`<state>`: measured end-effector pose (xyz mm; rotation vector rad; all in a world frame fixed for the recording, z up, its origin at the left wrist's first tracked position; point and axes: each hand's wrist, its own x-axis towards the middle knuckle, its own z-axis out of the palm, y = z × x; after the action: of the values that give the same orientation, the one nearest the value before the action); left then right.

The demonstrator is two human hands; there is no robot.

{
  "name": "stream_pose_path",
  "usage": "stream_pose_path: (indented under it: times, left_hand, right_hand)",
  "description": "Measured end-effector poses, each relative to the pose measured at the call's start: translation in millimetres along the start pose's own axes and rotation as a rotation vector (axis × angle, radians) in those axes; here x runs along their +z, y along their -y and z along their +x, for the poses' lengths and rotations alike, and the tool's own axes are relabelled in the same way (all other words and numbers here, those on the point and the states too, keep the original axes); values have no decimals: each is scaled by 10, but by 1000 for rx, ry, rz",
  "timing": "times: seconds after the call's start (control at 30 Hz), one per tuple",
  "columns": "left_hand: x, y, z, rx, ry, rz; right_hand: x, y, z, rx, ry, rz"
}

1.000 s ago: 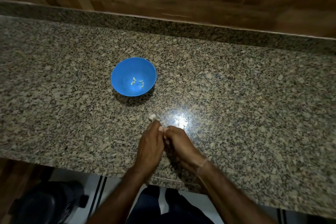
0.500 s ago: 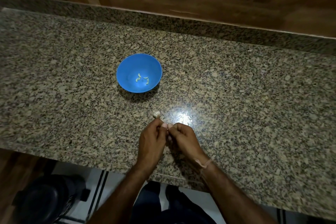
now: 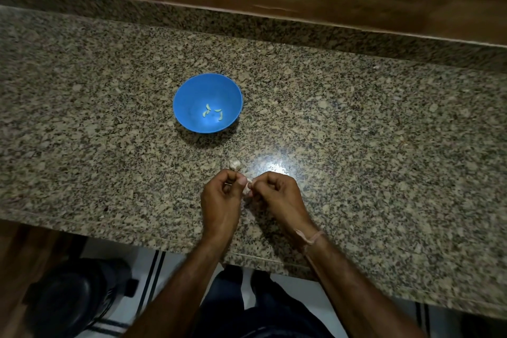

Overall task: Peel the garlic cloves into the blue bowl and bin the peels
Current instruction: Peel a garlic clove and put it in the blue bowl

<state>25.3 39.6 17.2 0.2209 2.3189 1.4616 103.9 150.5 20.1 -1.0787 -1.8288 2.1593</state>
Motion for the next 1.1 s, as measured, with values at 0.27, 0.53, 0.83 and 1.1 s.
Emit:
stream_pose_path:
  times: [0.27,0.53,0.83,1.1]
  left_hand:
    - [38,-51,-62,67,-47,78]
    - [84,-50,-69,-89,18,-185]
    - [87,-27,-44,-80,8,-93]
    - [45,-107,-18,71,-35,297]
  right_hand:
    - [57,-39,-41,-227,-180,-317]
    - [80,13,-48,136,-142,158]
    - [-6,-109,12,-131,-122,-154]
    - [-37,-220,35,-122,-63,-12]
